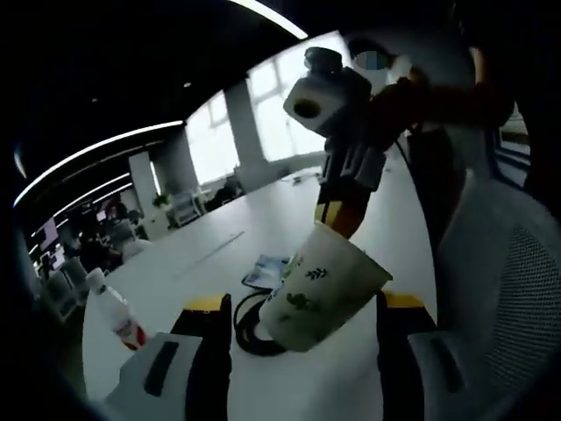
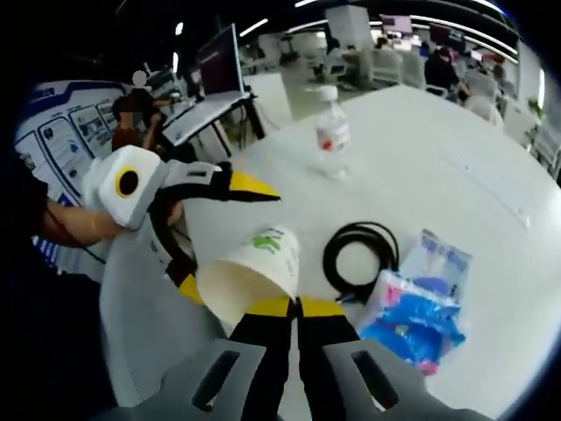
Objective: Arrange the tabletop items into an orderly group along one side of the table until the central work area is clear of visible clutter.
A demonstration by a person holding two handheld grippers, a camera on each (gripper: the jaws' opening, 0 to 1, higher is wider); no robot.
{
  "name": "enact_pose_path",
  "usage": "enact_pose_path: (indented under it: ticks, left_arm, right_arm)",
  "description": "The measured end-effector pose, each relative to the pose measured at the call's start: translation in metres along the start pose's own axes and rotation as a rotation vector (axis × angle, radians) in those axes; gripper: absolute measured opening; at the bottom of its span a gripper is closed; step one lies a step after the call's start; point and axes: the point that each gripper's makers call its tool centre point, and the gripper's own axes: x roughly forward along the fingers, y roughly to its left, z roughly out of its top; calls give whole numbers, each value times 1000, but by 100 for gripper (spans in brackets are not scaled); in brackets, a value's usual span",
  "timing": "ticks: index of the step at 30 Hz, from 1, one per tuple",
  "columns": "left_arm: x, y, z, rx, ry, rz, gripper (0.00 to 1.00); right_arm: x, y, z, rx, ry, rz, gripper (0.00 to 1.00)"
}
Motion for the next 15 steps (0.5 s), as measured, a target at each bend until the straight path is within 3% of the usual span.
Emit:
enact_pose_path:
  ticks: [5, 9, 15]
  left_arm:
    - [2, -2, -3, 53, 14, -14, 59]
    - [3, -6, -4, 27, 14, -41, 54]
    - [5, -10, -7, 54, 34, -61, 49]
  right_arm:
    - [2, 4, 4, 1, -8, 21, 0]
    - [4, 4, 6, 7, -13, 17, 0]
    - [6, 5, 9, 14, -28, 15, 0]
